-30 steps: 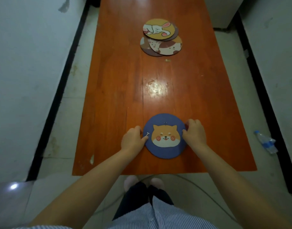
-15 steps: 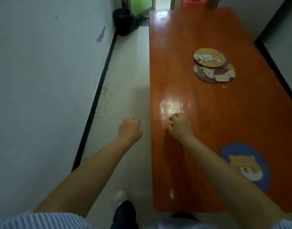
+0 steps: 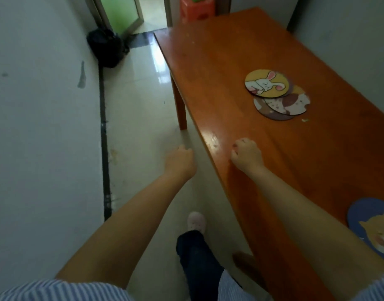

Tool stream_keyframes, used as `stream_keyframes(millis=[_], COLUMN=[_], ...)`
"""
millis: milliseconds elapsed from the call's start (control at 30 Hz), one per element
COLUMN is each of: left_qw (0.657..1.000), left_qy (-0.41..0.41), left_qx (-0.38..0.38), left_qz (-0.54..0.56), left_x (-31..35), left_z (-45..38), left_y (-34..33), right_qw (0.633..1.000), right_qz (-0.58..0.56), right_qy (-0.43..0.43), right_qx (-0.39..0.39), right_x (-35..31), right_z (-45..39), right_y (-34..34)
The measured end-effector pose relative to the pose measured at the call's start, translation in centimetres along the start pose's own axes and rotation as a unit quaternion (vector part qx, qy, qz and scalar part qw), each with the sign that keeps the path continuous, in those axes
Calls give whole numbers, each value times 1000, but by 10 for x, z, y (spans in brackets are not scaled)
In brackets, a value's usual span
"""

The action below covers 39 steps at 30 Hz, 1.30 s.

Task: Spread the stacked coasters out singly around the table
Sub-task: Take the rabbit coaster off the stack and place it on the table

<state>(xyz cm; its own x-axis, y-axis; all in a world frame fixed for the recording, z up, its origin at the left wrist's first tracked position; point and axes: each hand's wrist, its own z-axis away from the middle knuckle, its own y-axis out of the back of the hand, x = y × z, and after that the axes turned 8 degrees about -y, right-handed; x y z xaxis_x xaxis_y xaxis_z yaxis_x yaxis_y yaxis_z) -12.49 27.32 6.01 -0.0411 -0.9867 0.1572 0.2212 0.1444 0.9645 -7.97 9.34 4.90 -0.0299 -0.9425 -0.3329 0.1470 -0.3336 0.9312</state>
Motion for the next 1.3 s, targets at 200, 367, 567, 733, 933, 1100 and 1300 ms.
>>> stream_keyframes(millis=[200,367,567,733,933,1100,1300], left_qw=[996,987,966,930,903,903,909], left_qy=[-88,-144,-237,-343,-402,-412,-401], left_qx=[-32,-64,-90,-113,-126,-88,-105], left_qz=[5,-10,-45,-72,-89,-86,29], left_x=[-11,-25,-32,-37,-53,-59,-50], left_z=[-115,-194,-289,-342,-360,-360,-359], left_y=[37,55,50,36,6,-3,14], right_qw=[996,986,964,950,949,966,970], right_qz=[3,-9,2,13,12,111,97], right_qy=[-90,-166,-261,-311,-314,-232,-221], right_qx=[1,20,50,40,12,-7,19], right_x=[-3,-8,-6,-1,3,5,5], right_z=[-91,-145,-204,-237,-270,-270,-228], right_y=[22,28,28,24,10,21,42])
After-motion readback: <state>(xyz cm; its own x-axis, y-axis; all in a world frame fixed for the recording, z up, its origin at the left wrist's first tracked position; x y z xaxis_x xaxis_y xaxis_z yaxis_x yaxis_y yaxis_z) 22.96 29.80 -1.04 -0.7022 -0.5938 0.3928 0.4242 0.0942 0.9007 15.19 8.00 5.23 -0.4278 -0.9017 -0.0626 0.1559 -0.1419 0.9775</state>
